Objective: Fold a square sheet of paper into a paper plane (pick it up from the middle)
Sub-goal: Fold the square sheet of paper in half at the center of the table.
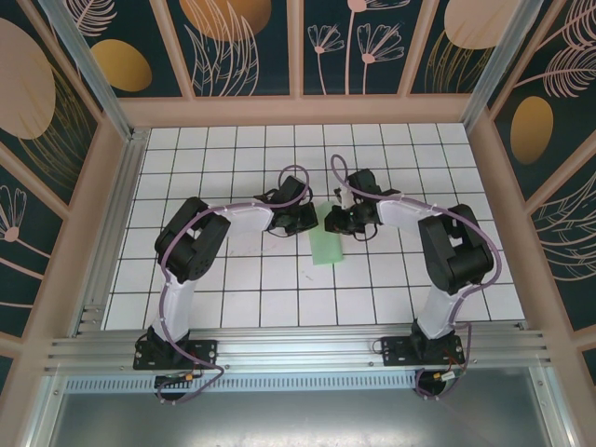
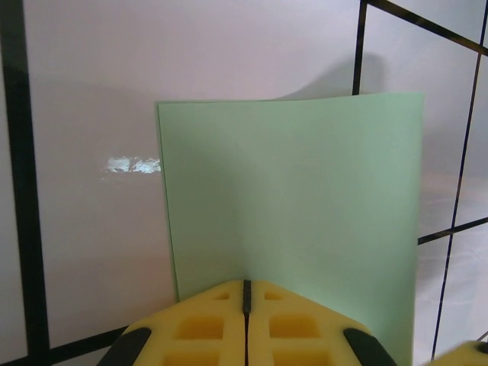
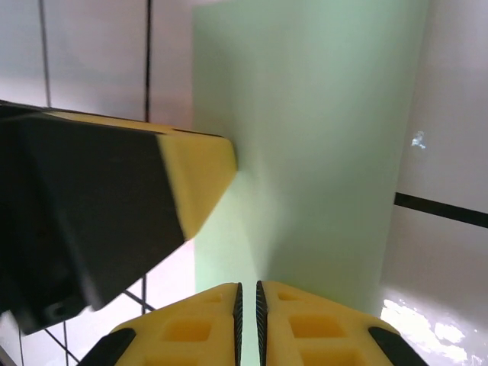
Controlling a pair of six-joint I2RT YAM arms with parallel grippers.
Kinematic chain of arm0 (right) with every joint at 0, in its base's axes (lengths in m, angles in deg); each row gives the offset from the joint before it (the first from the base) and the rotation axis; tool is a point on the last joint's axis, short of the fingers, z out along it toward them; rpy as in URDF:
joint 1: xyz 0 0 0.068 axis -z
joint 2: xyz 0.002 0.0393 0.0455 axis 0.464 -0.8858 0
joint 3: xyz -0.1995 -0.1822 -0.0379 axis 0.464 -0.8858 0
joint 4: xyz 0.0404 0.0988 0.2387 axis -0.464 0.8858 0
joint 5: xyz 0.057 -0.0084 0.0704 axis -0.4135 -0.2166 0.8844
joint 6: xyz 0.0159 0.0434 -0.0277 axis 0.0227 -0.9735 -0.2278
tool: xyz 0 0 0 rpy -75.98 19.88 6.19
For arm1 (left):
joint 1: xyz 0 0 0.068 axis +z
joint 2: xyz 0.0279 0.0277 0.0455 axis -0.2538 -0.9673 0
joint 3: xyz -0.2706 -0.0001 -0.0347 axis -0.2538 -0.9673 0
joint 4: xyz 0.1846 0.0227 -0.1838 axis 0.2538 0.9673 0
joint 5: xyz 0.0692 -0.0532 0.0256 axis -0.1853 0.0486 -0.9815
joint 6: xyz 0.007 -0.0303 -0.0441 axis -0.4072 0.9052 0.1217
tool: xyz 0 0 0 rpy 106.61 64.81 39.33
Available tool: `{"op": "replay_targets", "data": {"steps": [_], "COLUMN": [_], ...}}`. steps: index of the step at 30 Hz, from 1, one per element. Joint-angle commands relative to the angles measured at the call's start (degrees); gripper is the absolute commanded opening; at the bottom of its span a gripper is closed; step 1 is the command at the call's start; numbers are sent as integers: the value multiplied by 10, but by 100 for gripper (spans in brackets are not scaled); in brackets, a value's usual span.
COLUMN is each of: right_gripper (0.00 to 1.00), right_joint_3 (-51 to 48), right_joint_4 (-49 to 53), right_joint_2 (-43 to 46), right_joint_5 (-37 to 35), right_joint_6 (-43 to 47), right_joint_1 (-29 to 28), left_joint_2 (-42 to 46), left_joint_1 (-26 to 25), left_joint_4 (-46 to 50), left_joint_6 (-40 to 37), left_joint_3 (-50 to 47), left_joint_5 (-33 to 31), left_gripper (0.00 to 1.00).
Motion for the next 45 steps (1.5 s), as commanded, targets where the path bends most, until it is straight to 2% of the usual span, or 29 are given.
{"op": "replay_targets", "data": {"steps": [1, 21, 28, 34, 39, 45], "right_gripper": [17, 16, 15, 15, 15, 16], "right_joint_3": [11, -46, -74, -131, -147, -167], "right_joint_4": [7, -25, -39, -53, -43, -45], "right_joint_2": [-13, -37, 37, 31, 26, 88], "right_joint_5": [10, 31, 108, 113, 80, 115], "right_joint_6": [6, -10, -12, -29, -37, -40], "right_joint_1": [8, 49, 48, 46, 47, 34], "left_joint_2": [-42, -53, -53, -56, -56, -55], "left_joint_1": [1, 1, 1, 1, 1, 1], "left_joint_4": [55, 64, 66, 66, 66, 67], "left_joint_6": [-12, -18, -22, -22, -24, -25], "left_joint_3": [-8, -10, -8, -8, -9, -8], "left_joint_5": [-32, -49, -49, -52, -54, -55], "left_gripper": [8, 8, 8, 7, 7, 7]}}
